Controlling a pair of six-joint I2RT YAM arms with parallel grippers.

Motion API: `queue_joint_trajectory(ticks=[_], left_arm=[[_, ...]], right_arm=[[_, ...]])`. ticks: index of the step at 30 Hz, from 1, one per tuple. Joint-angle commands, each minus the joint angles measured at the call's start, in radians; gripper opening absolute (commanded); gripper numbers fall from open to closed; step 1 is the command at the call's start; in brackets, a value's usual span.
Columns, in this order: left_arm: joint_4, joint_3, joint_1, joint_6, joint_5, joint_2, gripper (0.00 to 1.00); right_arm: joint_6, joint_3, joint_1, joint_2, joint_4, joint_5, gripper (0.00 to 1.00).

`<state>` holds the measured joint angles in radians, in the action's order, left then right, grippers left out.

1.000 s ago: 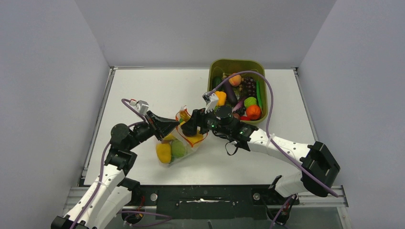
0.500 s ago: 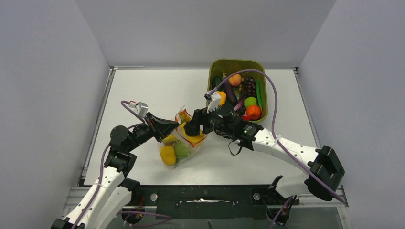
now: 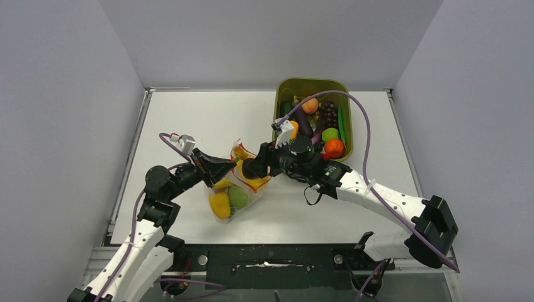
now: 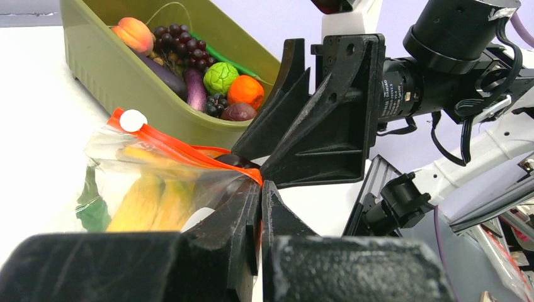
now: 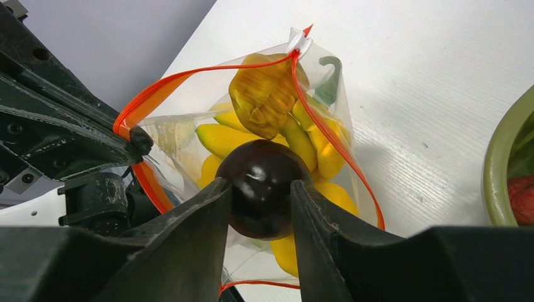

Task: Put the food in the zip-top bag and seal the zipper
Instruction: Place the fake fruit in the zipper food storage bag.

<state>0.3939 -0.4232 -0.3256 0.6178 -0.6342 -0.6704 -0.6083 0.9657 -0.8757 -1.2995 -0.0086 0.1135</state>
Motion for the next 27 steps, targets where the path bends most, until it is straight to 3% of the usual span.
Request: queue_joint_trajectory(ticks=[1, 11, 17, 22, 27], left_arm=[[0.118, -0.017, 0.002, 0.000, -0.005, 0.022, 0.00], [0.121, -0.020, 0.002, -0.003, -0.006, 0.019, 0.00], [0.129, -0.022, 0.002, -0.002, -0.010, 0.012, 0.00], [0.121, -0.024, 0.001, 0.000, -0.012, 0.023, 0.00], [0.112, -0.015, 0.001, -0.001, -0.006, 0.046, 0.00]], right_arm=[[-0.001, 0.027, 0.006, 0.019, 0.064, 0.021, 0.37], [-0.057, 0.032, 0.001, -0.052, 0.126, 0.104, 0.26], [-0.094, 0.028, -0.013, -0.087, 0.168, 0.138, 0.25], [-0.074, 0.054, -0.020, -0.097, 0.126, 0.127, 0.30], [0.015, 0.112, -0.003, -0.040, -0.021, 0.025, 0.39]])
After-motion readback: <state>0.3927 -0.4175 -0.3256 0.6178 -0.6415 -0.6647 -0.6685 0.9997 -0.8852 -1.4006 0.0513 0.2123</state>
